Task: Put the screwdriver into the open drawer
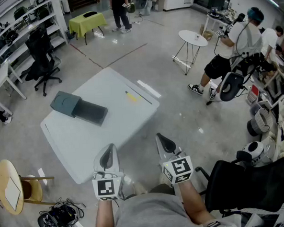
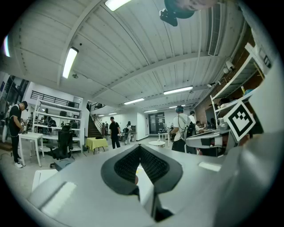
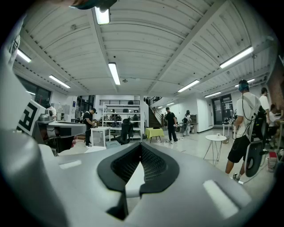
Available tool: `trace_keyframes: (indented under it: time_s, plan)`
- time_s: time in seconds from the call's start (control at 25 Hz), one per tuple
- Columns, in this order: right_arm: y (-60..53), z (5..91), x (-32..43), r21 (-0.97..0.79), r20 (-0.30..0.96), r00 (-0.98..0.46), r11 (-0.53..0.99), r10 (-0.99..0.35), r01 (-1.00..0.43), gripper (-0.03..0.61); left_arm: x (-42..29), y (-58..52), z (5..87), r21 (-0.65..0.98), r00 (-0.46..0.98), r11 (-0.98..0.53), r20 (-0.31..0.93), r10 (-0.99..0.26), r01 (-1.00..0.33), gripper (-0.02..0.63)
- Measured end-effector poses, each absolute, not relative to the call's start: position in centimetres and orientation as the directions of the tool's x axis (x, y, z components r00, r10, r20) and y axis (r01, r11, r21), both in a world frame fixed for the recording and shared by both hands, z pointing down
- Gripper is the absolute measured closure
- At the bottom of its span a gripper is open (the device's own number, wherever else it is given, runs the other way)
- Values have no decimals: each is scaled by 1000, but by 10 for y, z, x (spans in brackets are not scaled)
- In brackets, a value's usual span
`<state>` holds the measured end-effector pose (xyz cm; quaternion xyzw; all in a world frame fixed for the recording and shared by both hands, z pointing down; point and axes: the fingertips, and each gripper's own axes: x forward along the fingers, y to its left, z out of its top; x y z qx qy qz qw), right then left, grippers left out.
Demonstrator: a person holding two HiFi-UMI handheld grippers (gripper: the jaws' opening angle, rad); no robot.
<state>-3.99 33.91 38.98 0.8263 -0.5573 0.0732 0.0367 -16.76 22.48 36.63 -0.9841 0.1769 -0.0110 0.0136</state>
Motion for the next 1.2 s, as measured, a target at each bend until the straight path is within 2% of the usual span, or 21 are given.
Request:
trace_keyframes:
  time_s: [0.76,1.2]
  plan:
    - [302,398,-21,-25,198,342,-353,-919,-935,575,-153,189,369,-17,926,-926,24,-376,-376,602]
    - [236,410,34,-70,209,266,-286,-941,-956,575,-97,142,380,-26,909,-911,63,-413,-412,603]
